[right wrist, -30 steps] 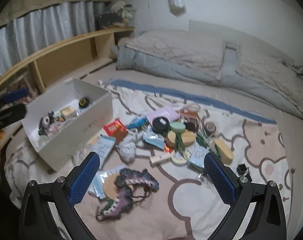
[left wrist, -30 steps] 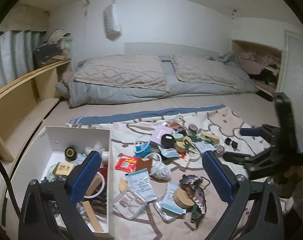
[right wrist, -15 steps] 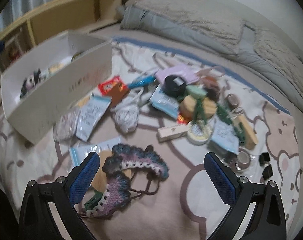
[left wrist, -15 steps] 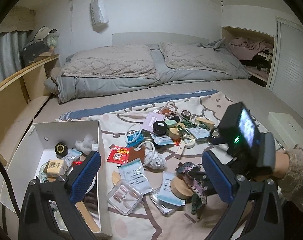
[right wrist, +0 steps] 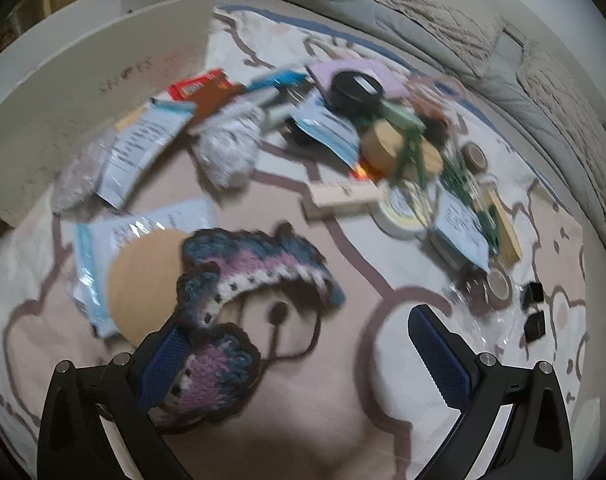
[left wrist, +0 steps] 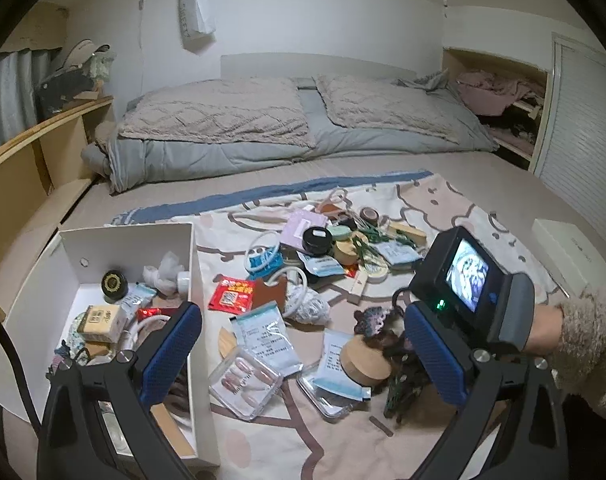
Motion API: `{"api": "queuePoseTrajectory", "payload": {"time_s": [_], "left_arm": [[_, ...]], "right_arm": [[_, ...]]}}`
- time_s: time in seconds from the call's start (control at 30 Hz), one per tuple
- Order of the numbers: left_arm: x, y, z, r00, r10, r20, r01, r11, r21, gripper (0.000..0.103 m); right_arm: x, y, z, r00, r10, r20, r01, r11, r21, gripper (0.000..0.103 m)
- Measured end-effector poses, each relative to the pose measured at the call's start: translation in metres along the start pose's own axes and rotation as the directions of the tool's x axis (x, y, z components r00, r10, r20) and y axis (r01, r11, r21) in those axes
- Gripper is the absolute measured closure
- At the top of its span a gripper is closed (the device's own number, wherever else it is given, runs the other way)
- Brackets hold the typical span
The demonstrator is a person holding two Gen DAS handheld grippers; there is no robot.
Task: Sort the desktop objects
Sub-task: 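Move the right tool to the crocheted strip while the left tool nears the green clothespin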
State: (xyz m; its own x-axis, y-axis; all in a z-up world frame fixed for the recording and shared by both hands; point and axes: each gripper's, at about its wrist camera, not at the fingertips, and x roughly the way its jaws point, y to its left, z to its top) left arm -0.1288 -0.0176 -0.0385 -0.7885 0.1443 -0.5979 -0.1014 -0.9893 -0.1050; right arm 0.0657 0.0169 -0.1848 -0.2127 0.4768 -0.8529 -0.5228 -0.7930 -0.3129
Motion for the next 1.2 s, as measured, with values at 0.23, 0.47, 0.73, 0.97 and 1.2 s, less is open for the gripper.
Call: {"api": "queuePoseTrajectory", "payload": {"time_s": [0.23, 0.47, 0.73, 0.97, 1.2], "left_arm": [[0.017, -0.018, -0.015, 0.998, -0.016, -0.064, 0.019, 0.999, 0.045, 0.001], [0.032, -0.035, -0.029, 0.993, -0.025, -0.113, 0.036, 0.995, 0.095, 0.001], [0.051, -0.046, -0.049, 0.986, -0.013, -0.169, 0.034, 0.992, 0.121, 0.001], [0.071, -0.056, -0.063, 0.972, -0.022, -0.235, 0.044, 0.995, 0.088, 0.001], [0.092, -0.067, -0.071, 0.958, -0.005, -0.287, 0.027, 0.997, 0.074, 0.001]], "right_arm": [[0.016, -0.023, -0.023, 0.997, -0.042, -0.06, 0.045, 0.998, 0.052, 0.0], [0.016, -0.033, -0.041, 0.992, -0.012, -0.123, 0.026, 0.993, 0.115, 0.0], [0.006, -0.041, -0.071, 0.984, 0.038, -0.175, -0.014, 0.99, 0.137, 0.0], [-0.003, -0.048, -0.095, 0.968, 0.081, -0.238, -0.029, 0.976, 0.214, 0.0], [-0.012, -0.051, -0.113, 0.954, 0.141, -0.265, -0.067, 0.96, 0.272, 0.0]]}}
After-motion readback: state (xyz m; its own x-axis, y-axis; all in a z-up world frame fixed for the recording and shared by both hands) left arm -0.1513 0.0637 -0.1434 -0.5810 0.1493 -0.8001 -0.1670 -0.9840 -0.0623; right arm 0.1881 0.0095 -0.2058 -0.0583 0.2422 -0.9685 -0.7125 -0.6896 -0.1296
